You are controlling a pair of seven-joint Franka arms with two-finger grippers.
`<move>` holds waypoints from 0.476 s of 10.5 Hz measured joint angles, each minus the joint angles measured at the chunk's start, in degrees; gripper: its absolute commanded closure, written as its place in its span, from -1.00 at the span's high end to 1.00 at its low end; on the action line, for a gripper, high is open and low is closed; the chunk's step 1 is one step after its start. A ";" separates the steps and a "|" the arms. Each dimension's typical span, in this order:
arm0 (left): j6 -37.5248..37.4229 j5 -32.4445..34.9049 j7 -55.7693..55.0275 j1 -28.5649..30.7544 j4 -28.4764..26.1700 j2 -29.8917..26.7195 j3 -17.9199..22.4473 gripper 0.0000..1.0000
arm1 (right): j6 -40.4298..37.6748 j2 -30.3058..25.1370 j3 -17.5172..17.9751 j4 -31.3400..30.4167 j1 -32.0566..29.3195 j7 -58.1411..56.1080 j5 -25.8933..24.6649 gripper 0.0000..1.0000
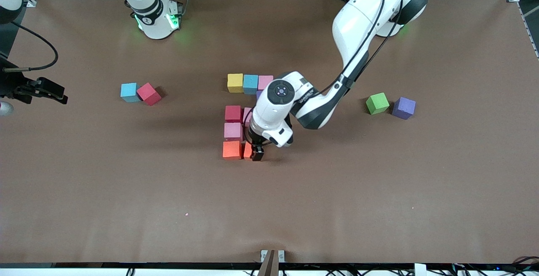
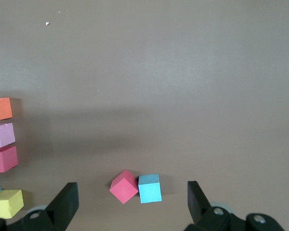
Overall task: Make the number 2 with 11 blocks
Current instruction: 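Open the left gripper and lift it off the orange cube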
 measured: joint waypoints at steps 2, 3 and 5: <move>-4.10 0.00 0.00 0.19 -0.48 -0.79 -0.02 1.00 | 0.00 0.01 0.00 0.00 0.00 0.00 0.00 1.00; -5.75 0.00 0.26 0.64 -1.54 -1.47 0.02 1.00 | 0.00 0.01 -0.01 0.00 0.00 0.00 0.00 1.00; -6.61 0.00 1.89 2.53 -6.08 -4.20 0.05 1.00 | 0.00 0.01 -0.01 0.01 0.00 0.00 0.01 1.00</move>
